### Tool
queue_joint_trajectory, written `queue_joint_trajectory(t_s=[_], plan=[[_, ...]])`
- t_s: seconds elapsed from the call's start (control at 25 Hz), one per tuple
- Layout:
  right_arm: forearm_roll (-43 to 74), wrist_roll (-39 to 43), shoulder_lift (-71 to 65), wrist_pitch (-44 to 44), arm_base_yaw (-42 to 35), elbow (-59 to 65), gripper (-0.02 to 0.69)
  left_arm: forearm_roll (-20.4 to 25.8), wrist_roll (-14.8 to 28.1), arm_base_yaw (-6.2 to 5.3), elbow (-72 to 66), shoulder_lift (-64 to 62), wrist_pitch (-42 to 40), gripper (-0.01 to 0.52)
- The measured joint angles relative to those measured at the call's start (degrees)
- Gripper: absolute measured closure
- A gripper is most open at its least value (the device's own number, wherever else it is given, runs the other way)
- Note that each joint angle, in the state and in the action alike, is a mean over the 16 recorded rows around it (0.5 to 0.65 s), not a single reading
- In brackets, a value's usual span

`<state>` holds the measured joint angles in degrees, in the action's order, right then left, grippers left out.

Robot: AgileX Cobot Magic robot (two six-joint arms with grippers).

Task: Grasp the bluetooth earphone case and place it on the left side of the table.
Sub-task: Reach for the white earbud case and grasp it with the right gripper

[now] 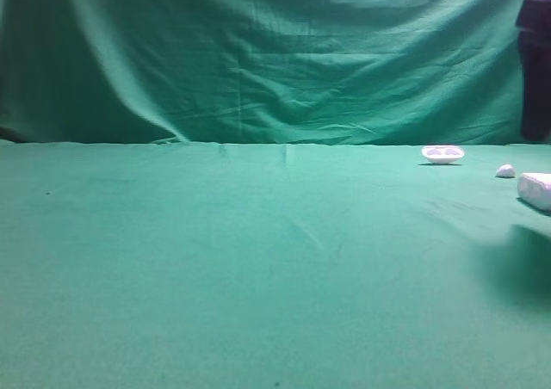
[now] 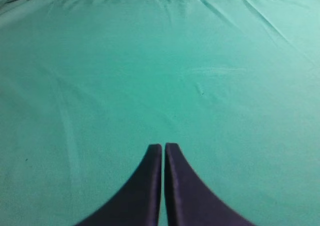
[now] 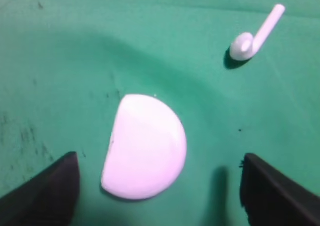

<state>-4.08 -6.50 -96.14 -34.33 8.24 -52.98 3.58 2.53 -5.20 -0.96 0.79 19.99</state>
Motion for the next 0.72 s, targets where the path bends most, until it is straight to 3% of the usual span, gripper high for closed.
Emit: queue_joint_trajectory(t_s=[0.4, 0.72], plan=[[1.4, -1.1, -3.8, 3.7, 1.6, -0.2, 0.107, 0.0, 0.0, 0.0, 0.0, 0.0, 0.0, 0.514], [2.8, -1.4, -4.9, 5.0, 2.8, -0.5, 0.224, 0.0, 0.0, 0.0, 0.0, 0.0, 0.0, 0.514]])
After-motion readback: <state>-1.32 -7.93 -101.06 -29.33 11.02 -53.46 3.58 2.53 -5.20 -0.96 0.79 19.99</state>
